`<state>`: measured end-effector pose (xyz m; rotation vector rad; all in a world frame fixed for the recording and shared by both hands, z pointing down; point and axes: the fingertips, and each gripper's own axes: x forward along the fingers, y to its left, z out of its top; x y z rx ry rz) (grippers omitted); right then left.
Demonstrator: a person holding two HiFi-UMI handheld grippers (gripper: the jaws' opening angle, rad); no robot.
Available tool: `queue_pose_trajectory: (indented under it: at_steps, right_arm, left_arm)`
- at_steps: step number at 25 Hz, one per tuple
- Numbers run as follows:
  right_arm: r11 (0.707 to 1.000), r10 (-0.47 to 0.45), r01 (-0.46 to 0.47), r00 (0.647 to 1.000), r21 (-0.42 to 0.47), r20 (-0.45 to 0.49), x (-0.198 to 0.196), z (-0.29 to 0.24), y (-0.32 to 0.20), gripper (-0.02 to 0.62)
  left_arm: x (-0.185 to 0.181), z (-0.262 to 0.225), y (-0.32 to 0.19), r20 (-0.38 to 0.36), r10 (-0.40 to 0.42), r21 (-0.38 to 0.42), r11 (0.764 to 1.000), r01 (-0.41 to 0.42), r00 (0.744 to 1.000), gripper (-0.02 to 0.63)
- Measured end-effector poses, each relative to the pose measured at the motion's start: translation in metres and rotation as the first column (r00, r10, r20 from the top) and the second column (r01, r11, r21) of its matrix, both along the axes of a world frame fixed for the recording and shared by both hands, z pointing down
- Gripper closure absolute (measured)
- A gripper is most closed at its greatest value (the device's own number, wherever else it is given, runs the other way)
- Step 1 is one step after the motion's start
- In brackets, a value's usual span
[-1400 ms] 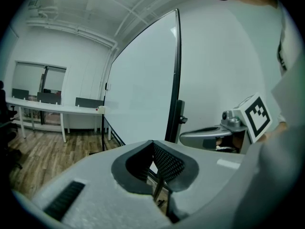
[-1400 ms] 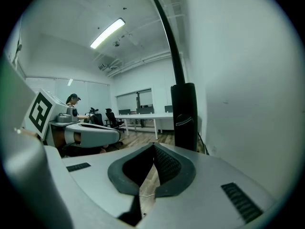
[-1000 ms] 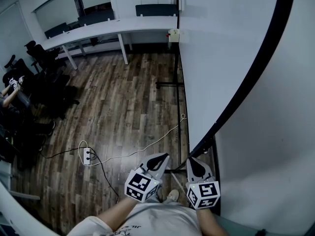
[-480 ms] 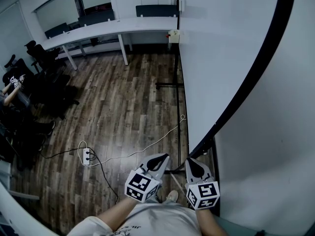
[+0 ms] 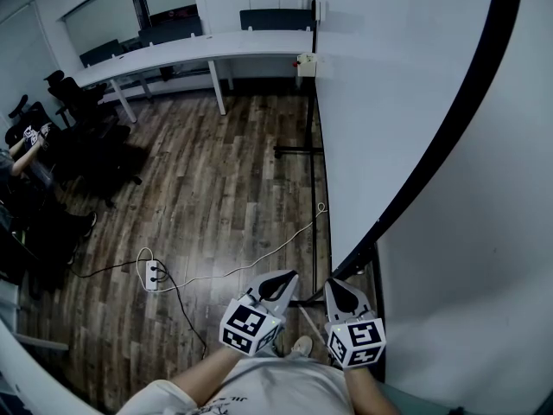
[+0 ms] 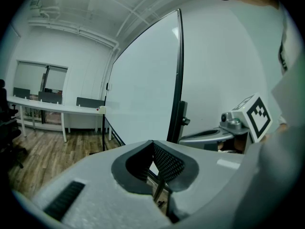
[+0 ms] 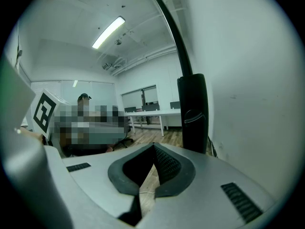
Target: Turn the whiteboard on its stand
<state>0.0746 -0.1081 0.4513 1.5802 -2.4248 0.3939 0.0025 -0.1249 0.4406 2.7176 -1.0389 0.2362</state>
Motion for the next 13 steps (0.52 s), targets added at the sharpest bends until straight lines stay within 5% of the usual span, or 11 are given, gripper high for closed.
queue_pose_trajectory:
  at_steps: [13]
  right_arm:
    - [1.0,-0.012,0.012,1.0,0.004,-0.005,-0.002,-0.009,-0.013,0.589]
  left_arm:
    - [-0.003,-0.01,-0.01,0.002,0.002,0.008,1.0,-0.002,1.0,0.595]
